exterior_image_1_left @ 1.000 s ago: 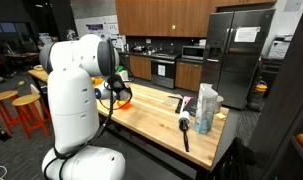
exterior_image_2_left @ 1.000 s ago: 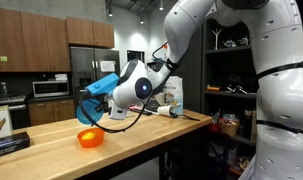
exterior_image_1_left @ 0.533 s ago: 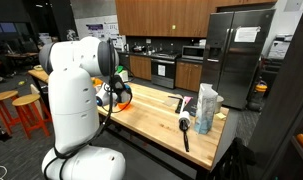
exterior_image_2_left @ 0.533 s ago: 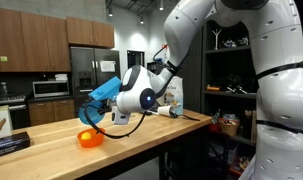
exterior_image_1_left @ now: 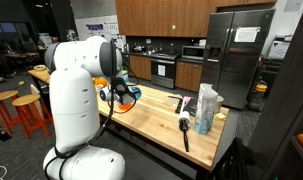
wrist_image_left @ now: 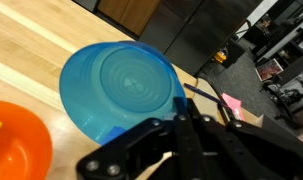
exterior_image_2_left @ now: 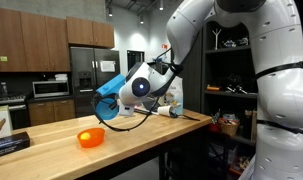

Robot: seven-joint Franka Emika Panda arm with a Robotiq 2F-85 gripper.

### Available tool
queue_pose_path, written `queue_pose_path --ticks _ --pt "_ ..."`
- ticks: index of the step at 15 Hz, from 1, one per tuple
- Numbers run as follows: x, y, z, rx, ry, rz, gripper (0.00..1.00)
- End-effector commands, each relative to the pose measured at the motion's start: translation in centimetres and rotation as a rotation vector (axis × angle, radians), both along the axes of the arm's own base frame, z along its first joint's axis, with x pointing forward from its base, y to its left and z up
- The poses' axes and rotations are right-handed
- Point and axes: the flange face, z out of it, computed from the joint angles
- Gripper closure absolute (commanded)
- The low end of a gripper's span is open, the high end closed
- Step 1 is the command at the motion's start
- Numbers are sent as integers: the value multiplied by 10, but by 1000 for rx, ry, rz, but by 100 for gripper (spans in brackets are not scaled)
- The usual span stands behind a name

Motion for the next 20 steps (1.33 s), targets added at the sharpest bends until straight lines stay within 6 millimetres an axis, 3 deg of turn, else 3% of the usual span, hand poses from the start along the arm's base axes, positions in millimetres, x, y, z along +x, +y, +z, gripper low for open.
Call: queue_pose_path --ticks 1,4,8,14,20 --pt "19 -29 32 3 53 -108 99" --pt "31 -53 33 30 138 -209 99" --pt "30 -70 18 79 256 -286 99" --pt "17 -71 -2 212 402 -306 99" --pt "17 -63 -7 179 386 -303 96"
